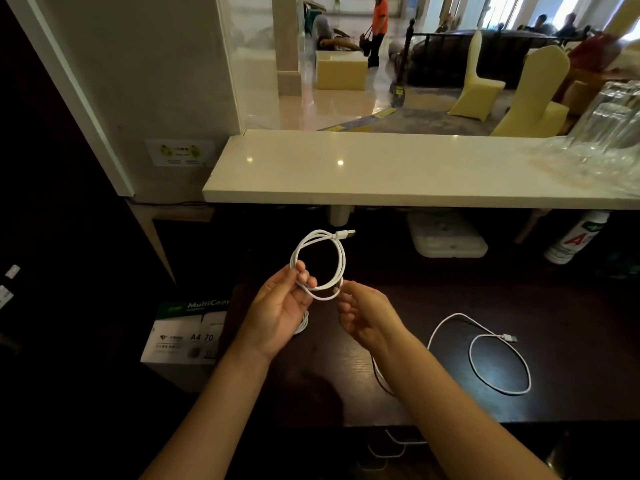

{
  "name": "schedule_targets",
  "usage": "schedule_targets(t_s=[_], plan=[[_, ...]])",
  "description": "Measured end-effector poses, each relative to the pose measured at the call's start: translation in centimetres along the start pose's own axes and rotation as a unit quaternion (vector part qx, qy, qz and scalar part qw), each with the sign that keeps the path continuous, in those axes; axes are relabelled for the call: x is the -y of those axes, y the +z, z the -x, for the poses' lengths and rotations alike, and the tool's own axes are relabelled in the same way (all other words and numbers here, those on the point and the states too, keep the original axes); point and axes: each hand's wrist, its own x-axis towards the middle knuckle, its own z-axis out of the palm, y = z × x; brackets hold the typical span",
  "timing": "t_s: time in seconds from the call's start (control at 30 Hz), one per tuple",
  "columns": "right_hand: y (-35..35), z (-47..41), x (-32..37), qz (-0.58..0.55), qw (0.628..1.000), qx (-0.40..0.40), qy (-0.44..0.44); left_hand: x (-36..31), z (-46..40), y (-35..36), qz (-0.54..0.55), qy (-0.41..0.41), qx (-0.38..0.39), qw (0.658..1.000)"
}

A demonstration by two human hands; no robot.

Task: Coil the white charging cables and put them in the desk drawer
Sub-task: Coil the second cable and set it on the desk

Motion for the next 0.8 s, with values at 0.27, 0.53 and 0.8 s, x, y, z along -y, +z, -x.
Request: schedule_targets(t_s=[0.27,0.53,0.8], plan=[[-1.3,1.1,1.0,0.243,0.955,0.043,-0.163,0.2,0.5,-0.1,0.008,-0.007,-0.057,0.998],[-2.9,1.2,-0.3,0.157,0.969,0.137,-0.134,1.1,0.2,0.0,0.101,-0.013,-0.025,0.994],[-2.4,1.6,-1.5,-0.023,0.971,0.211,-0.109,1.6,0.9,0.5,0.153,-0.012,-0.002,0.988]])
